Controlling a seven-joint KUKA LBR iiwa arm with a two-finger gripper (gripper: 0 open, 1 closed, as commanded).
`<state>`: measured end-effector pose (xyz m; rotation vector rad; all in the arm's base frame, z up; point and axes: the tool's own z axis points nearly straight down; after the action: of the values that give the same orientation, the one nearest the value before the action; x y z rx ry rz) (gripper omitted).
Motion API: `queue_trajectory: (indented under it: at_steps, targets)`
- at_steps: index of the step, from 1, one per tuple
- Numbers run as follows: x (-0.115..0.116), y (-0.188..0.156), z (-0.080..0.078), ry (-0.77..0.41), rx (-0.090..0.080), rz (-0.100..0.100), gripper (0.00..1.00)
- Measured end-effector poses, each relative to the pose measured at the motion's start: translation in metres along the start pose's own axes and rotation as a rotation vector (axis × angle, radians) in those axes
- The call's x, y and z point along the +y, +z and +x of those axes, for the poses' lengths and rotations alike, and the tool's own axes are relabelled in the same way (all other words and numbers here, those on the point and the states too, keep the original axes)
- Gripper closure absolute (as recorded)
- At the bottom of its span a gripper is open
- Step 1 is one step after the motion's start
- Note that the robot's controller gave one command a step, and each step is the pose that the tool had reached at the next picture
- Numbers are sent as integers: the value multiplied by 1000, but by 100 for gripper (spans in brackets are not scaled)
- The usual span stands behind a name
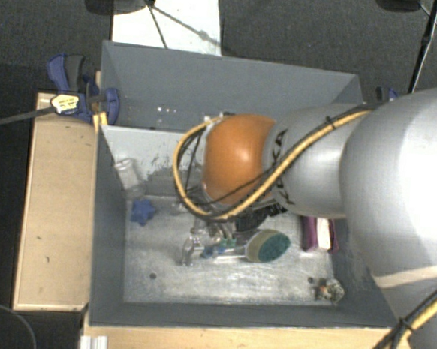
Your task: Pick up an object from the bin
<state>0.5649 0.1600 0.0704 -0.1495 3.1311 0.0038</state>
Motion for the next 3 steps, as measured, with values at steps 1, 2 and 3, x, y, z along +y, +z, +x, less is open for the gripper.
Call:
queue_trajectory:
  at_steps: [1,2,3]
  targets:
    - [-54,-3,52,-60,-3,0,0]
    - [-51,-5,49,-56,-9,-2,100]
    - [-52,-2,52,-54,1,0,0]
